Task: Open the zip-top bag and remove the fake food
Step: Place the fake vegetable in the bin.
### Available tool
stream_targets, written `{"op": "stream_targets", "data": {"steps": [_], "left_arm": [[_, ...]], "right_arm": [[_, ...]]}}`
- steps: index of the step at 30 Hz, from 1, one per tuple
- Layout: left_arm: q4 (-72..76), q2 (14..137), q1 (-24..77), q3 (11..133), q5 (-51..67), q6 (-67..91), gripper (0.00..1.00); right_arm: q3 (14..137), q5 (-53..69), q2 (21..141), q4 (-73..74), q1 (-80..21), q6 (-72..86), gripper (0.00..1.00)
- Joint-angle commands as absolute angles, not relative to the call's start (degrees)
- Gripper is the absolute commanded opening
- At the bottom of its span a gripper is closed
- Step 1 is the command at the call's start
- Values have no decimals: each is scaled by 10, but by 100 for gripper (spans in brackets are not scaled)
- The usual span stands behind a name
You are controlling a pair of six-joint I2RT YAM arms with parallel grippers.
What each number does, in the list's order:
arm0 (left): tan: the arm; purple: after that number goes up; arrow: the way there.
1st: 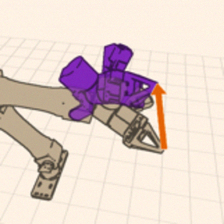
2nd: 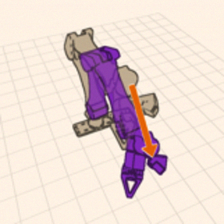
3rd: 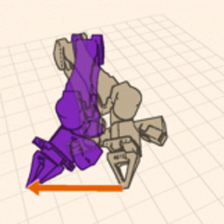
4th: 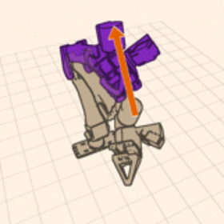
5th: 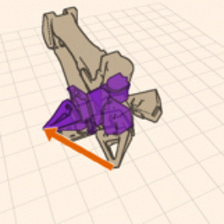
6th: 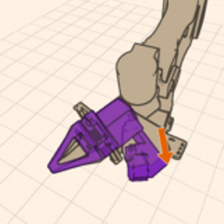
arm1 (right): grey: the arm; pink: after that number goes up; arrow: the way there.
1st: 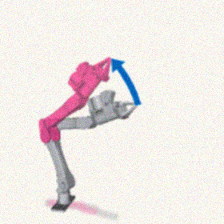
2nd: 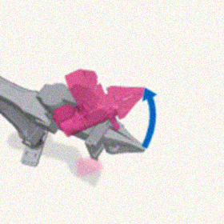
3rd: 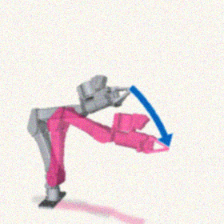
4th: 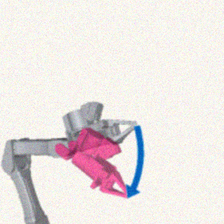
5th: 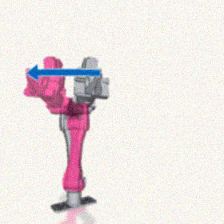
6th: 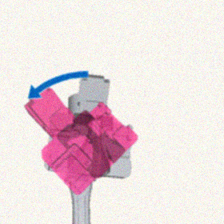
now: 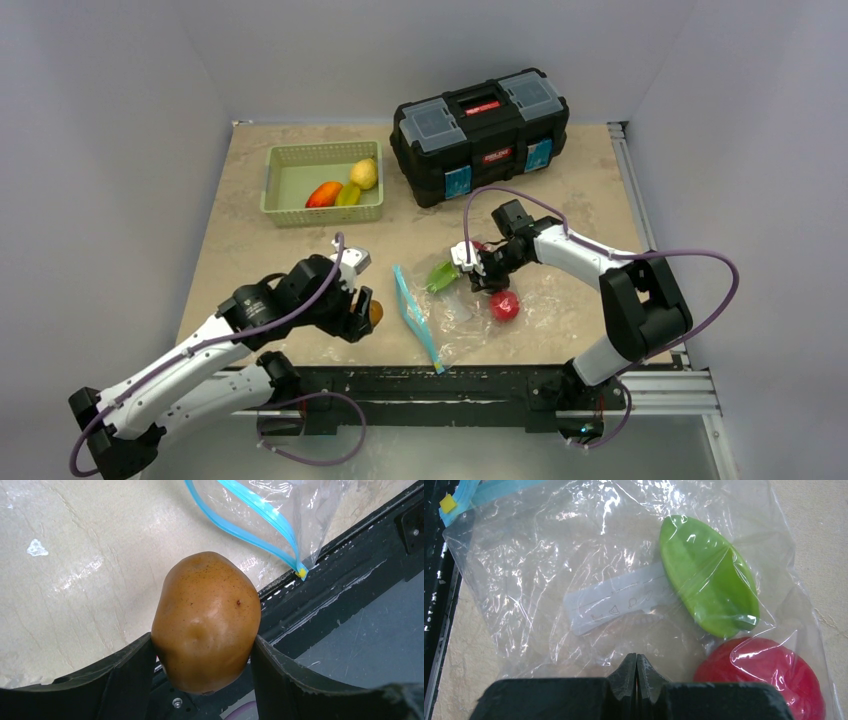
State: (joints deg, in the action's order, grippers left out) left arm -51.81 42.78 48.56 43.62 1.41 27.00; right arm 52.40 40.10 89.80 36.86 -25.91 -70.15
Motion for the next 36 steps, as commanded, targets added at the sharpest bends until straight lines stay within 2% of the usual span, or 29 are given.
{"op": "stream_targets", "data": {"steps": [1,20,36], "left_arm": [[-531,418,478,472,-14,270,0],[-528,443,422,545,-65,224,0],[-429,477,286,539,35,205,0]], "right_arm": [[534,420,873,378,-257,-709,1],[533,421,870,377,-254,-709,0],[534,423,869,379,-251,-712,1]]}}
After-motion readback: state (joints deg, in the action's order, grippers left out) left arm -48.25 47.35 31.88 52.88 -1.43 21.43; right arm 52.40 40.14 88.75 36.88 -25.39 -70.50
